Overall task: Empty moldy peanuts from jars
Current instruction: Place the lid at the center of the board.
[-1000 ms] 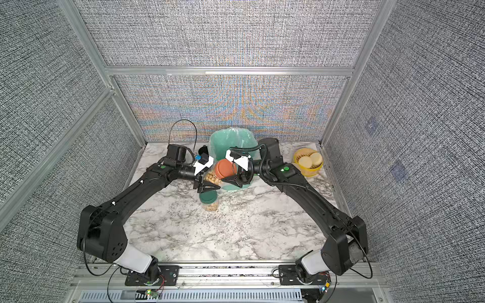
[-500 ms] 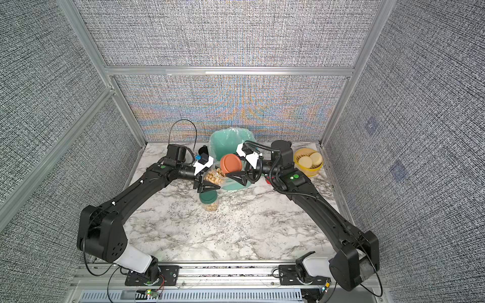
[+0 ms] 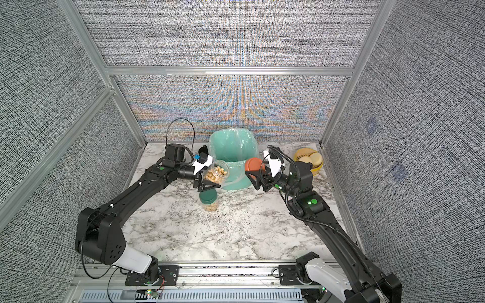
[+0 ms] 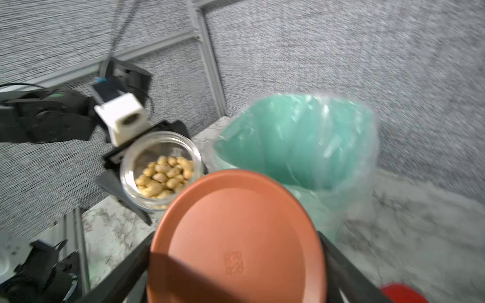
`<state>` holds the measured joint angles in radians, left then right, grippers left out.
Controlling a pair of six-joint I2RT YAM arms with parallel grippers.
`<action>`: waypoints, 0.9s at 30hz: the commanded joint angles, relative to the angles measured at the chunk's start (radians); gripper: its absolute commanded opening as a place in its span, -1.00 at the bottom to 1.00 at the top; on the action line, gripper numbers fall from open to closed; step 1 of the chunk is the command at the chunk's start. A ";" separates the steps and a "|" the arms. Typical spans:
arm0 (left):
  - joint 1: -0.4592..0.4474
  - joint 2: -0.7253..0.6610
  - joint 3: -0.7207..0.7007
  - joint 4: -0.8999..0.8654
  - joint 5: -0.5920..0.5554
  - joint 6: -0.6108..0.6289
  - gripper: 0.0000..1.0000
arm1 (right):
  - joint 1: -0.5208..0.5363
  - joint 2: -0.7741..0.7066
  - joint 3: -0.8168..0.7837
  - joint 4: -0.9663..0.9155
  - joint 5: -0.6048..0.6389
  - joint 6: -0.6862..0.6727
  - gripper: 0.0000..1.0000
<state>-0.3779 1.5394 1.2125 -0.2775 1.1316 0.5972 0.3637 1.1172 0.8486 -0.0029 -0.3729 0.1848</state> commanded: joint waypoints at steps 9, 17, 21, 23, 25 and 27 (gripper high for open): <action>0.000 0.000 0.003 0.105 0.002 -0.044 -1.00 | -0.016 -0.004 -0.121 -0.236 0.317 0.282 -0.70; 0.004 -0.006 0.003 0.097 0.009 -0.041 -1.00 | -0.016 0.140 -0.157 -0.211 0.321 0.390 -0.71; 0.020 -0.039 -0.024 0.121 -0.013 -0.054 -1.00 | -0.016 0.200 -0.193 -0.174 0.350 0.423 -0.71; 0.026 -0.053 -0.034 0.128 -0.014 -0.062 -1.00 | -0.016 0.229 -0.203 -0.161 0.374 0.433 -0.70; 0.029 -0.062 -0.037 0.126 -0.018 -0.060 -1.00 | -0.016 0.261 -0.208 -0.155 0.406 0.448 -0.70; 0.031 -0.064 -0.044 0.128 -0.021 -0.062 -1.00 | -0.016 0.300 -0.207 -0.148 0.438 0.456 -0.68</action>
<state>-0.3508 1.4860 1.1732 -0.2119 1.0939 0.5457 0.3477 1.3853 0.6395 -0.2008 -0.0025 0.5976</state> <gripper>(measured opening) 0.859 0.845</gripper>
